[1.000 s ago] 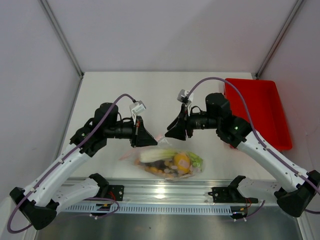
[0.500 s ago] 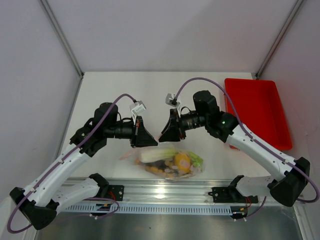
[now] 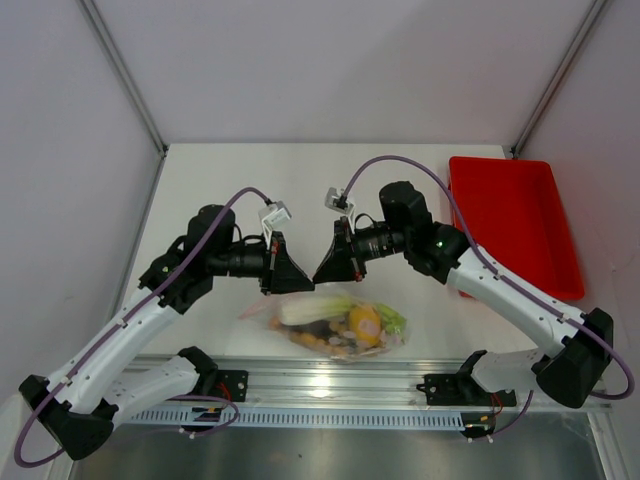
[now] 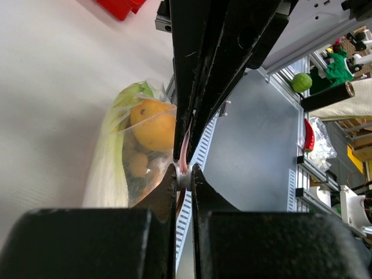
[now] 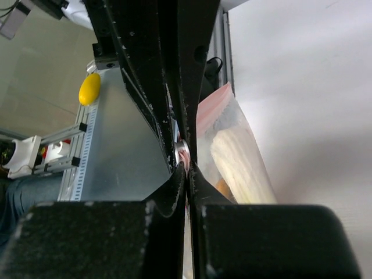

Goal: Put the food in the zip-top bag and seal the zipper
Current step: Zip the zipper food storage bag at the center of the board.

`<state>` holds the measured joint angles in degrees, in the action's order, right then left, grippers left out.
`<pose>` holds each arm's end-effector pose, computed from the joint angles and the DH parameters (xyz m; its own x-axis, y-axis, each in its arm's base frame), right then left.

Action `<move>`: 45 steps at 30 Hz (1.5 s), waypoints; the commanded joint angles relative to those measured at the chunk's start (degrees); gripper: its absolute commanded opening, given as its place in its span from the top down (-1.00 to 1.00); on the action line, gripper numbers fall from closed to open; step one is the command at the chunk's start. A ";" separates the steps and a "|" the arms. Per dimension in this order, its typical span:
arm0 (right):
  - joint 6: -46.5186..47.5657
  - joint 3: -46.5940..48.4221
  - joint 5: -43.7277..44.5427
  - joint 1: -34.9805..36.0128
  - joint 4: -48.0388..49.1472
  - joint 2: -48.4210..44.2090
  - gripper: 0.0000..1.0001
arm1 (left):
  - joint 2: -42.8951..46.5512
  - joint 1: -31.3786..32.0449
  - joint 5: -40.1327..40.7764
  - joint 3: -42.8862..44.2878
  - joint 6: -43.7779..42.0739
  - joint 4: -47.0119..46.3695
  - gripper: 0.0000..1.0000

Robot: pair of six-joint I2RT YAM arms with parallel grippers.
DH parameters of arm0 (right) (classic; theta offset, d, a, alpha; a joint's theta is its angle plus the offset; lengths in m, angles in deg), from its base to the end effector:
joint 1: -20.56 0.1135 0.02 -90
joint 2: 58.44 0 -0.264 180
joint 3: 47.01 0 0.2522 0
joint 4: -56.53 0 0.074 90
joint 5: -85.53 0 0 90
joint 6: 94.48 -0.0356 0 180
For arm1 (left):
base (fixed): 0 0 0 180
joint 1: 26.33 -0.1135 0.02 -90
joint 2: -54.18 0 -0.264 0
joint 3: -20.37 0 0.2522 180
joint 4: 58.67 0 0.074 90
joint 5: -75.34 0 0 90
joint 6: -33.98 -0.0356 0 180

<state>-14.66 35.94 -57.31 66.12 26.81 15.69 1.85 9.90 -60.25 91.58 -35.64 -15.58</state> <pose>0.1802 0.2242 0.3720 -0.4142 -0.2699 -0.8692 -0.8934 -0.0619 0.4449 0.1362 -0.1313 0.3635 -0.6371 0.1647 -0.7529 0.7652 0.2526 -0.5922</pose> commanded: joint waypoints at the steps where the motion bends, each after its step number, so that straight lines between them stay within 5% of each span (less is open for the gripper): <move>1: -3.53 0.69 7.56 -1.43 6.64 -2.13 1.00 | 0.92 0.33 -1.35 2.14 -0.96 -1.73 0.99; 11: -9.16 -1.07 16.18 -4.95 8.14 -4.87 1.00 | 2.50 0.25 1.02 2.14 -2.45 2.58 0.99; 19: -11.53 -3.79 14.79 -6.89 11.74 -6.27 1.00 | 5.05 0.33 3.30 3.54 -3.15 7.85 0.99; 35: -6.44 -14.51 15.67 -7.33 17.87 -14.27 1.00 | 9.62 0.33 12.36 10.75 -7.29 21.13 0.99; 38: -3.02 -11.56 12.33 -7.42 12.76 -14.36 1.00 | 9.45 0.33 11.66 11.28 -8.16 20.69 0.99; 42: 6.10 -1.97 6.62 -7.42 2.28 -9.10 0.18 | 7.96 0.33 10.69 12.95 -9.30 20.07 0.99; 45: 10.60 6.64 1.26 -7.33 -6.42 -4.11 -0.16 | 5.67 0.33 9.64 15.14 -10.18 19.90 0.99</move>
<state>-12.12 34.04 -49.45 58.69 28.47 8.21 8.78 9.92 -48.36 102.53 -43.82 7.13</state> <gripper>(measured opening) 0.546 0.065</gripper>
